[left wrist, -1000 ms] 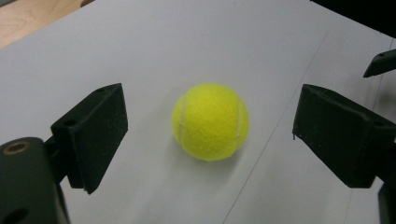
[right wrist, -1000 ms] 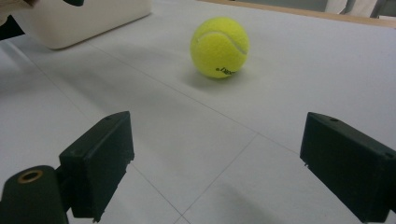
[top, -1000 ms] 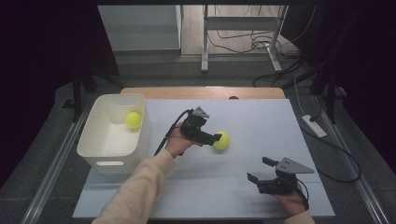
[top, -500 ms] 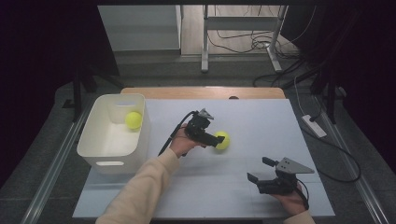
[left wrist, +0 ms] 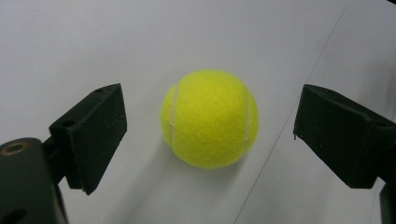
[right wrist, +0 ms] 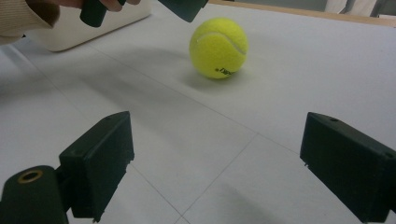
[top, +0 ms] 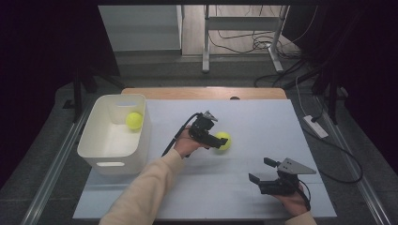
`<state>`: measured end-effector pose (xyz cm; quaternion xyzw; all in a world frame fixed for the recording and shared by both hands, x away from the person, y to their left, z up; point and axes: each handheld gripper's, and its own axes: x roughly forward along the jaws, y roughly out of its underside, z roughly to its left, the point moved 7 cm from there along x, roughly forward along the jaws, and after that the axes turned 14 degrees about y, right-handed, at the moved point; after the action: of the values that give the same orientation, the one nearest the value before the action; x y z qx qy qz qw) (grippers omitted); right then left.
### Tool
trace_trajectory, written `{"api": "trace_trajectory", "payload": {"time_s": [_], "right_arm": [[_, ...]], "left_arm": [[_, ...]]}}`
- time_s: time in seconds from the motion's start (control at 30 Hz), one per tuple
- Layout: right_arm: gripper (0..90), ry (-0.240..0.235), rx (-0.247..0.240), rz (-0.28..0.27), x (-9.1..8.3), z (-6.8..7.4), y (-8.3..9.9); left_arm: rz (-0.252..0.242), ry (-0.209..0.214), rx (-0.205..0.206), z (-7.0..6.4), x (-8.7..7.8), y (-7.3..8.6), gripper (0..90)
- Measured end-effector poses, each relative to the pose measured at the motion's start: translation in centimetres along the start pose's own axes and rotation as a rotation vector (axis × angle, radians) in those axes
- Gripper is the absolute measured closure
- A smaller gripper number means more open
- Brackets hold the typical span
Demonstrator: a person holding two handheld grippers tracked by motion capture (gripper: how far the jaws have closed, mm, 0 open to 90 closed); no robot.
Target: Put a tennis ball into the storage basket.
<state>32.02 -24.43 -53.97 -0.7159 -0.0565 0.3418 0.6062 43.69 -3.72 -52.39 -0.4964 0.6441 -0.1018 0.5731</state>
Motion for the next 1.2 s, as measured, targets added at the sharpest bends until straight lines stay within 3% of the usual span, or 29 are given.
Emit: {"api": "trace_trajectory", "payload": {"time_s": [0.7, 1.0, 1.07, 1.2], "right_arm": [[9.8, -0.005, -0.007, -0.004, 0.0, 0.1, 0.0], [9.8, -0.008, -0.010, -0.004, 0.0, 0.2, 0.0], [9.8, -0.008, -0.010, -0.004, 0.0, 0.2, 0.0], [9.9, -0.008, -0.011, -0.004, 0.0, 0.2, 0.0]], "left_arm": [[0.043, -0.004, -0.032, 0.8, 2.7, 0.3, 9.5], [0.085, 0.001, -0.029, 1.0, 3.7, 0.9, 11.1], [0.090, 0.002, -0.026, 1.1, 3.9, 1.0, 13.0], [0.094, 0.005, -0.012, 1.0, 4.2, 1.1, 25.4]]}}
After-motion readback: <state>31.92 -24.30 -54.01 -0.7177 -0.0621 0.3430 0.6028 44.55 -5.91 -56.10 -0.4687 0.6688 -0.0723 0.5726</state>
